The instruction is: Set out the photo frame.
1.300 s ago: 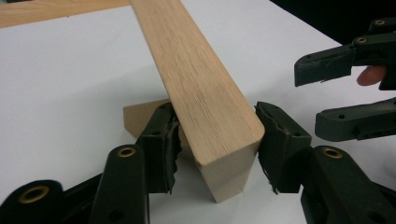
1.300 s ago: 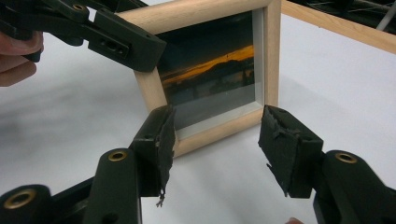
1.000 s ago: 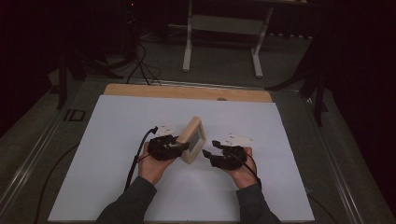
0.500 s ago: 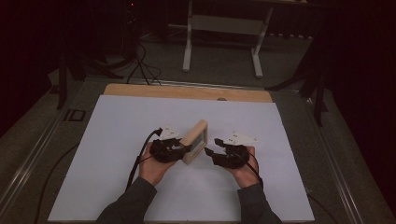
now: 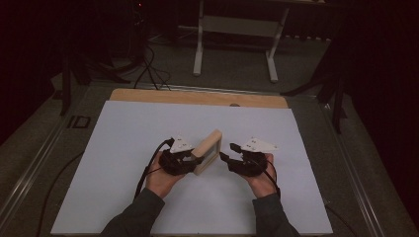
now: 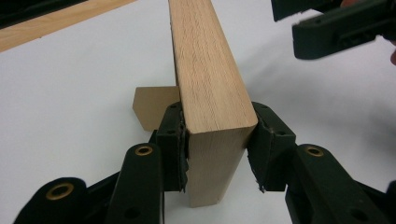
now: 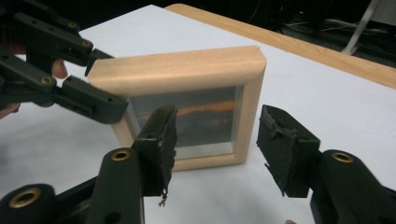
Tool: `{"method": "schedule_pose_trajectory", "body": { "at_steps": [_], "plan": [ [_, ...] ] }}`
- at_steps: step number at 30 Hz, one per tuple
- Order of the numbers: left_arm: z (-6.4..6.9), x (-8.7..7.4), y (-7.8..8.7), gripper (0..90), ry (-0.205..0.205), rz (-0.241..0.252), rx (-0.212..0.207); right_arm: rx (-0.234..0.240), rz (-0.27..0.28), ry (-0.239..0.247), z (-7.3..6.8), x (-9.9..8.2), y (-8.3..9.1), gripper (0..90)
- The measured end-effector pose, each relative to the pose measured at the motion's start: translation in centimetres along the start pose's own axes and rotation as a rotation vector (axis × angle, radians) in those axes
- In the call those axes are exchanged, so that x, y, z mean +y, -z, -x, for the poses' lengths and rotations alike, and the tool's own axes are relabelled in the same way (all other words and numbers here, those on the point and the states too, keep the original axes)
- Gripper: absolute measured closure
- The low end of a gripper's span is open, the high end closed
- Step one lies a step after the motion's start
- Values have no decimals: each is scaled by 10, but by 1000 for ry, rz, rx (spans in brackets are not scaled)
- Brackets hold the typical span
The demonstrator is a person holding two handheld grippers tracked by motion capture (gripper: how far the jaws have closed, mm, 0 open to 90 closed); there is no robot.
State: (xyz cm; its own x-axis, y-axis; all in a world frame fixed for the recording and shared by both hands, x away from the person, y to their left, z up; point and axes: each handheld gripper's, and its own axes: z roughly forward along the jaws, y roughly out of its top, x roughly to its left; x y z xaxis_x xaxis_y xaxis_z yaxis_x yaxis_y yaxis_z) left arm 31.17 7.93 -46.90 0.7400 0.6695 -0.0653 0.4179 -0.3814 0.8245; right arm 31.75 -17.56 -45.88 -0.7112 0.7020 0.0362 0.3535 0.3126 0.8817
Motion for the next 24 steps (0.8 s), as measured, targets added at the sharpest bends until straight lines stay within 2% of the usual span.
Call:
{"method": "schedule_pose_trajectory", "body": {
  "at_steps": [11,14,20,24],
  "plan": [
    [6,-1,0,607,-55,-4,5,-51,50,11,-1,11,0,628],
    [7,-1,0,607,-56,-3,10,-58,53,11,0,13,-2,661],
    [9,-1,1,607,-67,-8,10,-58,57,14,4,17,-8,805],
    [10,-2,2,607,-69,-4,6,-77,76,12,5,21,-10,870]
  ]
}}
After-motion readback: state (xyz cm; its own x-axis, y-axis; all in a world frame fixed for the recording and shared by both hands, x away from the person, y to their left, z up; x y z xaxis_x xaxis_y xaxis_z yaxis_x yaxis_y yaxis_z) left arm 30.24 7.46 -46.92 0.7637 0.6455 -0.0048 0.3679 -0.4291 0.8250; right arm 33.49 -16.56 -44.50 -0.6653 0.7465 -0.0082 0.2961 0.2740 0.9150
